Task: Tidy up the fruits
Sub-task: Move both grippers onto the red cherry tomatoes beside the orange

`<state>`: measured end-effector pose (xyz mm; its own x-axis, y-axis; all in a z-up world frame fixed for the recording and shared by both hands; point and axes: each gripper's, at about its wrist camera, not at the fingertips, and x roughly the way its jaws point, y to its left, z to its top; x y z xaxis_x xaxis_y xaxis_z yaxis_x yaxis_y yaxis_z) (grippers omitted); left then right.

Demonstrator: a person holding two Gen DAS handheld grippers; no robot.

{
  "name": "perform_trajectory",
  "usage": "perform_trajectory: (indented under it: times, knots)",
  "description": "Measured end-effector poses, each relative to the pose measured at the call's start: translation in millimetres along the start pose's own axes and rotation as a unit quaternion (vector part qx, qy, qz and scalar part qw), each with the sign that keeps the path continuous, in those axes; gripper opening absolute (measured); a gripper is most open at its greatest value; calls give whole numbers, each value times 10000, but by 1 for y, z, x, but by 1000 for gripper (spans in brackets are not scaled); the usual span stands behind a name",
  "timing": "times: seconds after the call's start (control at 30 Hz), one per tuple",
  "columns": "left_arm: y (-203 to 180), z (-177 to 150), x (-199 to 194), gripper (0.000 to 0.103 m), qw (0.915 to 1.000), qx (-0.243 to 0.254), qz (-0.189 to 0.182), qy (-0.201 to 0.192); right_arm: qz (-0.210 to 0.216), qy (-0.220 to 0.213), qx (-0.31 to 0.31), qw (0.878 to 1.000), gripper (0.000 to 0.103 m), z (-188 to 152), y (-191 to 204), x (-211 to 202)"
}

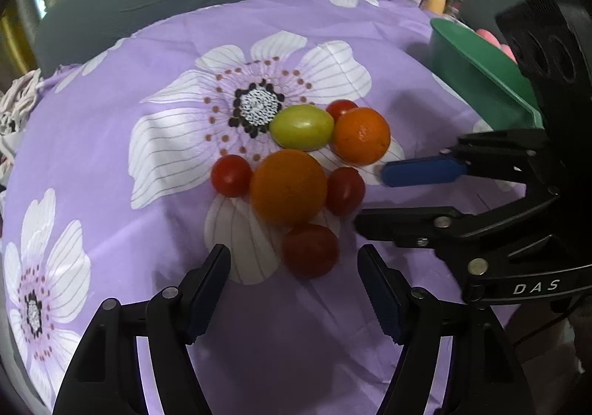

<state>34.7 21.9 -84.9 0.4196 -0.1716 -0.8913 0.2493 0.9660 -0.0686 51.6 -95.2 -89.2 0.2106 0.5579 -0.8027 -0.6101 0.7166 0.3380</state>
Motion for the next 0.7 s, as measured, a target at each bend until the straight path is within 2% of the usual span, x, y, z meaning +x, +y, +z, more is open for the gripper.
perform_trajectory:
  times: [0.1, 0.23, 0.37, 0.43, 0.53, 0.57, 0.7]
  knots:
    - [1, 2, 5, 66, 10000, 6, -26, 48, 41, 56, -43, 10000, 47, 5, 1, 7]
    - [4, 4, 8, 65, 10000, -58, -14, 63, 2, 162, -149, 9998, 47, 10, 3, 15]
    - [6, 6, 12, 51, 9998, -133, -89, 99, 1, 187, -199, 9996, 46, 16, 4, 19]
    - [5, 6, 11, 48, 9999, -91, -53, 91, -13, 207, -241, 9995, 43, 18, 5, 21]
    - [7, 5, 10, 38, 9998, -119, -125, 75, -88, 213, -323, 9992, 30, 19, 7, 23]
    - [5, 5, 10, 34, 9999, -108, -108, 77, -75, 212, -329, 9992, 31, 20, 7, 23]
    - [7, 7, 11, 33, 9998, -151, -103, 64, -78, 169, -299, 9994, 30, 19, 5, 23]
